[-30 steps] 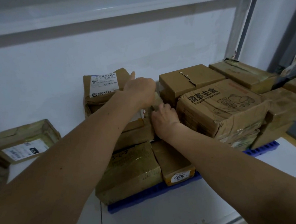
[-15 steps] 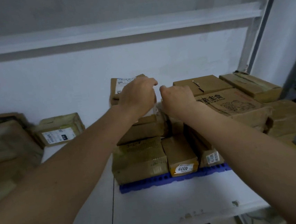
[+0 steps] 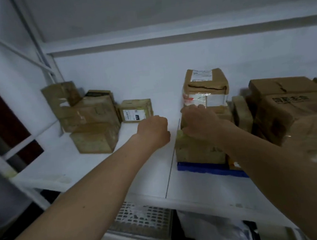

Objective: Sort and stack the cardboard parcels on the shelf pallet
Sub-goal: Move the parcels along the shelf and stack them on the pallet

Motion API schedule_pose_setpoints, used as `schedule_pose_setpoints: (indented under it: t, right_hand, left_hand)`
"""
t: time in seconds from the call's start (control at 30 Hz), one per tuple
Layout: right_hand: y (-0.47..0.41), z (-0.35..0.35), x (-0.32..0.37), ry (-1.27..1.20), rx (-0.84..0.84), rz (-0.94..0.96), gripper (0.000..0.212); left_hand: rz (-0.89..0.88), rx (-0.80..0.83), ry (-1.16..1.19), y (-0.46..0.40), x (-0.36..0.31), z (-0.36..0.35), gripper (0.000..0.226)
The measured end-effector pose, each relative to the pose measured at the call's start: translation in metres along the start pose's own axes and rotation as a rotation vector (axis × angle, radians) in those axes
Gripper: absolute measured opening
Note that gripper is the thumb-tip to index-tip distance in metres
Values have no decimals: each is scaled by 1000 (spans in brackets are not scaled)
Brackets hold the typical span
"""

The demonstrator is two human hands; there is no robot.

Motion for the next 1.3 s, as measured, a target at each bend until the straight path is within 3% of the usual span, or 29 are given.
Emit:
schedule_pose_setpoints:
  t: [0.4,0.6,0.87,1.3]
  right_hand:
    - [-64,-17,107,13,116,36,58]
    - [-127,-41,195,-68,135,115,57]
    - [-191,-80,283,-158,193,130,49]
    - [-244,-118,326,-111,227,110,53]
  left_hand:
    - [82,33,65,14,126,-21,41]
    - [159,89,36,5,227,-25,21]
    - [229,149,83,-5,335,-64,39]
    - [195,207,225,-41,403,-124,39]
Point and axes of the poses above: each hand's wrist, its own y-axis away from the middle knuckle, its own z-axis out of the back of the hand, x = y × z, the point moved 1 cm from there along -y, towards the middle knuckle, and after that the axes turned 11 degrees about z, right-handed, at the moved point
